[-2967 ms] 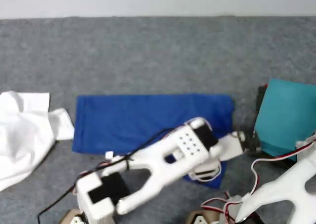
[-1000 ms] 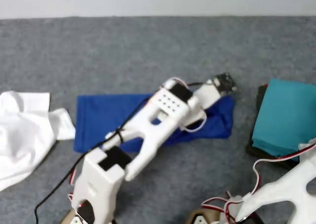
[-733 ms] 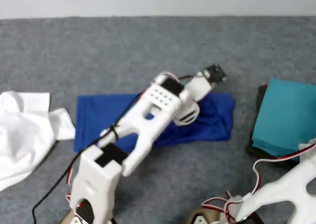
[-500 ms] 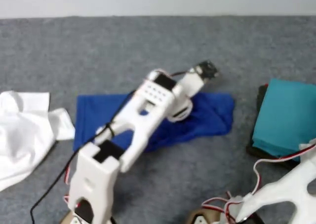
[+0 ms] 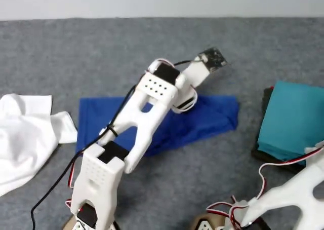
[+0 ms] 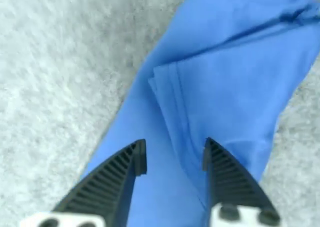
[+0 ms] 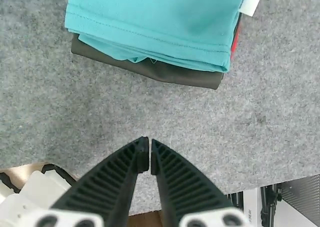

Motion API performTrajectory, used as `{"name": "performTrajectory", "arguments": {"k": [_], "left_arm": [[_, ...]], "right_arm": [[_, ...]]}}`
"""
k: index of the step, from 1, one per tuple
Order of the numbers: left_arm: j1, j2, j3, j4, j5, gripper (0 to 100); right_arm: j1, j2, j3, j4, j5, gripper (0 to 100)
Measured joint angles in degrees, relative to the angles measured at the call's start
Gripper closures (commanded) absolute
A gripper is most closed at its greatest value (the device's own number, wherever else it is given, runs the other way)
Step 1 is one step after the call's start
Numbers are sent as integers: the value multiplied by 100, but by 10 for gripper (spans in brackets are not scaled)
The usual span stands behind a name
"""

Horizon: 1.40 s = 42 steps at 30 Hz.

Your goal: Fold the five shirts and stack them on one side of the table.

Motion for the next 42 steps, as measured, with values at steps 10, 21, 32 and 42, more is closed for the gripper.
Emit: {"name": "performTrajectory", "arguments": {"k": [10,21,32,42], "left_arm": [[176,0,-97,1530,-607,877],[-246,905,413,1037,-633,882],[220,396,-800,1530,-352,878],[747,993,-826,229,308,877]], "right_arm": [[0,0,0,0,0,990],[0,0,0,0,0,990],[0,0,0,0,0,990],[0,0,0,0,0,990]]}}
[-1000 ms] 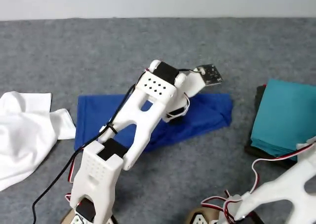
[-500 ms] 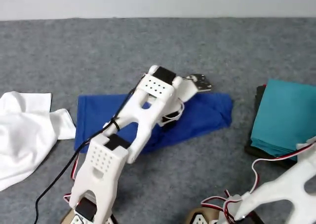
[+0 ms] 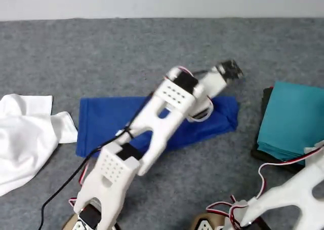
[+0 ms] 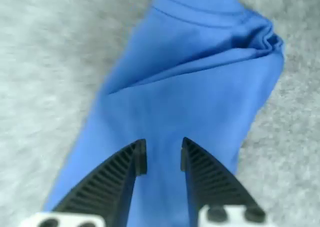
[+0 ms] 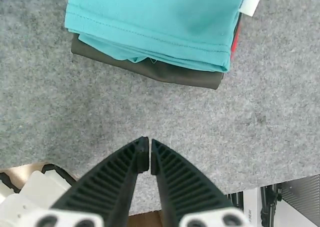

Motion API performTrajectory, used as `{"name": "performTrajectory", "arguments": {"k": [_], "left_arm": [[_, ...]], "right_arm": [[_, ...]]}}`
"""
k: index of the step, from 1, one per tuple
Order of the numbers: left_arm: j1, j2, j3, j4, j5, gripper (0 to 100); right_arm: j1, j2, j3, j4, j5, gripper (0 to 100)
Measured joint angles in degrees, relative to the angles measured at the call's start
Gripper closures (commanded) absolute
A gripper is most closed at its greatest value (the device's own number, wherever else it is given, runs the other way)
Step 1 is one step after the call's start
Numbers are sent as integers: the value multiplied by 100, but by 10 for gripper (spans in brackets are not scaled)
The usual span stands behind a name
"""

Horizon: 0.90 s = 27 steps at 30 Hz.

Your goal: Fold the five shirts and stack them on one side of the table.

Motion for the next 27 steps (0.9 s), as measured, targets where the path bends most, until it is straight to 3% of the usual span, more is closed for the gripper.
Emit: {"name": "performTrajectory", "arguments": {"k": [10,18,27], "left_arm": [[897,501,0,-62,26,877],[527,237,0,62,26,878],[431,-712,0,1345,-18,881]], "right_arm": [[0,0,0,0,0,990],[0,0,0,0,0,990],[0,0,0,0,0,990]]}}
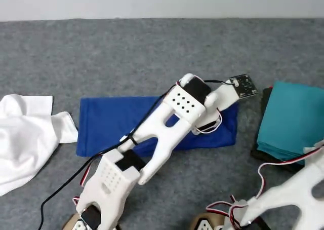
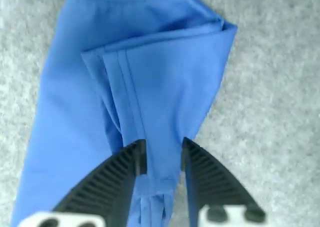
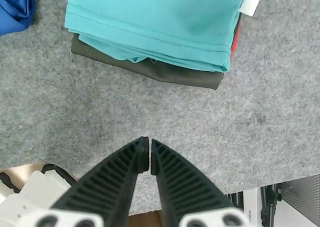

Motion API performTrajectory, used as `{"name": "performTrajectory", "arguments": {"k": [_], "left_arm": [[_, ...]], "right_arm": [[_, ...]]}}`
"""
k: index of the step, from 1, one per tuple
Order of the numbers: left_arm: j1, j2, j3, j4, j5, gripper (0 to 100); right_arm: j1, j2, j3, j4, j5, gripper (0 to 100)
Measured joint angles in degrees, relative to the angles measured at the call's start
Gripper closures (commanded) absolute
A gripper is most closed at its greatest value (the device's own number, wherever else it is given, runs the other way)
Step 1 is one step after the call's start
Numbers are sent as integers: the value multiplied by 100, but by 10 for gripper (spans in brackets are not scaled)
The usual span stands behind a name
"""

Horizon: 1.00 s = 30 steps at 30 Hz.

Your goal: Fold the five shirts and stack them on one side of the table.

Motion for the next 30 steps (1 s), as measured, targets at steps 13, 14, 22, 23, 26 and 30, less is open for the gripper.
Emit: {"name": "performTrajectory", "arguments": {"k": [13,14,22,23,26,30], "left_arm": [[-888,431,1354,-747,-35,882],[-897,501,1363,-791,-35,882],[-914,545,422,-281,-62,882],[-914,545,158,-97,-62,883],[-1002,536,-431,35,-62,893],[-1266,536,-501,70,-62,893]], "right_arm": [[0,0,0,0,0,990],[0,0,0,0,0,990],[0,0,0,0,0,990],[0,0,0,0,0,990],[0,0,0,0,0,990],[-193,0,0,0,0,990]]}}
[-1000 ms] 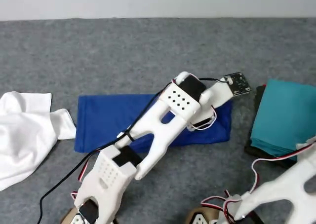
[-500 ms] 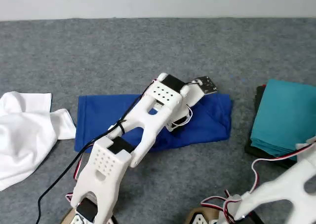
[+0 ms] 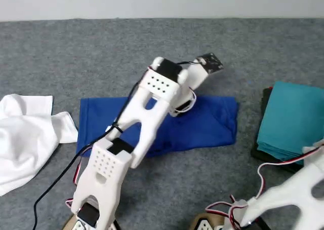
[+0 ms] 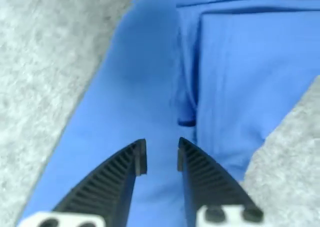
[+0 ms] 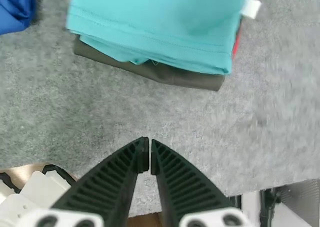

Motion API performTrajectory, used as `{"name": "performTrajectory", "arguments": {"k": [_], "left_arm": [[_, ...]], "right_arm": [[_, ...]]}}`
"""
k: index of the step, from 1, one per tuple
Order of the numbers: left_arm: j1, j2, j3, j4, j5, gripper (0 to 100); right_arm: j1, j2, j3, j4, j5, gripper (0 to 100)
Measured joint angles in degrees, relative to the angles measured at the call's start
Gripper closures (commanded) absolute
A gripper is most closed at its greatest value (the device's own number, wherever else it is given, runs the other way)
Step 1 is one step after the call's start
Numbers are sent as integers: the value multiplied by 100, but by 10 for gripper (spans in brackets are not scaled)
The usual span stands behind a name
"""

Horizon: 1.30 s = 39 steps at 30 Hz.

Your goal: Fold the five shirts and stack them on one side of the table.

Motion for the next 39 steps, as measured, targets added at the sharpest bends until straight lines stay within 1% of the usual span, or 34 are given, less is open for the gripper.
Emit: {"name": "performTrajectory", "arguments": {"k": [3,6,9,11,14,24,26,28,32,35,39], "left_arm": [[-132,-35,308,18,0,893],[-176,-35,774,18,0,893],[-158,-35,826,18,0,893],[-97,-35,862,18,26,893],[44,-35,897,18,0,893],[677,-62,897,18,0,893],[677,-62,897,18,0,893],[554,-79,897,18,0,893],[44,-211,897,18,0,893],[-334,-211,985,18,-185,893],[-448,-211,1468,18,-466,893]], "right_arm": [[-413,0,0,0,-281,990],[-1090,0,53,0,-756,990],[-1723,0,220,0,-1073,990],[-1952,0,229,0,-1266,990],[-2057,0,229,0,-1407,990],[-2075,0,229,0,-1407,990],[-2075,0,229,0,-1407,990],[-2075,0,229,0,-1407,990],[-2075,0,229,0,-1407,990],[-2075,0,229,0,-1407,990],[-2075,0,229,0,-1407,990]]}}
